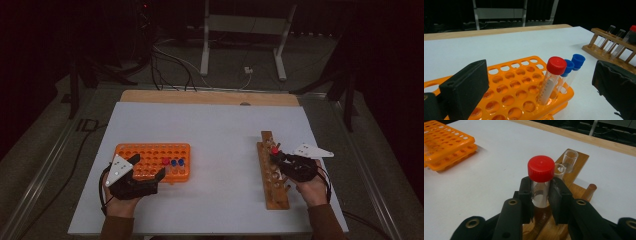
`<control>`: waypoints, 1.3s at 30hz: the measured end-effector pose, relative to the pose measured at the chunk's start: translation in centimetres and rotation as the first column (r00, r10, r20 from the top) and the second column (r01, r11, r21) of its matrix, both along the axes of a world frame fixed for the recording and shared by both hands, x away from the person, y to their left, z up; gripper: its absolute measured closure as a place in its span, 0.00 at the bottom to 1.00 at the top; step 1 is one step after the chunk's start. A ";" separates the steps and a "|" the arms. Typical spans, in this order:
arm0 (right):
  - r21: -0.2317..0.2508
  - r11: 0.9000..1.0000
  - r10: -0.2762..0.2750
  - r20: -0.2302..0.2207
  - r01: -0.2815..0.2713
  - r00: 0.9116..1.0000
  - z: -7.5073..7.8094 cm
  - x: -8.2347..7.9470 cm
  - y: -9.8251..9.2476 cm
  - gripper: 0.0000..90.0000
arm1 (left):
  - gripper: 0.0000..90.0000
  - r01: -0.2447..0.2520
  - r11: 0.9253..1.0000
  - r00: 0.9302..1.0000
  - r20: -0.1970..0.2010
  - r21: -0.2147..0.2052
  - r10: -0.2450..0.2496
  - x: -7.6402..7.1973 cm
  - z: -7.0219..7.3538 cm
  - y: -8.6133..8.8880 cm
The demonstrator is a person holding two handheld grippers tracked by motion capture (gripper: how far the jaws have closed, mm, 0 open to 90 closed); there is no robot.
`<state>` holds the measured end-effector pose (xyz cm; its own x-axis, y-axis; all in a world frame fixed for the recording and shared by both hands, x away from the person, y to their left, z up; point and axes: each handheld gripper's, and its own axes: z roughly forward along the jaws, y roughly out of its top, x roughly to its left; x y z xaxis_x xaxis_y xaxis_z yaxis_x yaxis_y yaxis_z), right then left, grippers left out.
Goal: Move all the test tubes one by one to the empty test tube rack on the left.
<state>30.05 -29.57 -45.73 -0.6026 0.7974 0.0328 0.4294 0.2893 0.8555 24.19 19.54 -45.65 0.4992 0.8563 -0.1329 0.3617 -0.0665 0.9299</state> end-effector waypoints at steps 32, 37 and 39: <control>0.033 0.999 -0.007 0.086 0.004 0.996 5.1 -1.4 -0.7 0.84 | 0.01 0.034 0.999 0.999 0.024 0.008 -0.035 0.1 1.3 -1.1; 0.051 0.999 -0.008 0.120 0.002 0.993 6.6 -1.8 -0.4 0.84 | 0.02 0.058 0.998 0.997 0.045 0.029 -0.059 0.1 2.4 -2.0; 0.053 0.999 0.000 0.130 -0.007 0.991 7.1 -1.9 -0.2 0.84 | 0.02 0.075 0.997 0.995 0.056 0.029 -0.077 0.1 2.8 -2.6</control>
<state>28.10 -29.77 -38.67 -0.6074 0.7944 -0.0039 0.3124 0.2434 0.9182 24.34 16.96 -42.87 0.5689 0.8185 -0.0797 0.3010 -0.1171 0.9464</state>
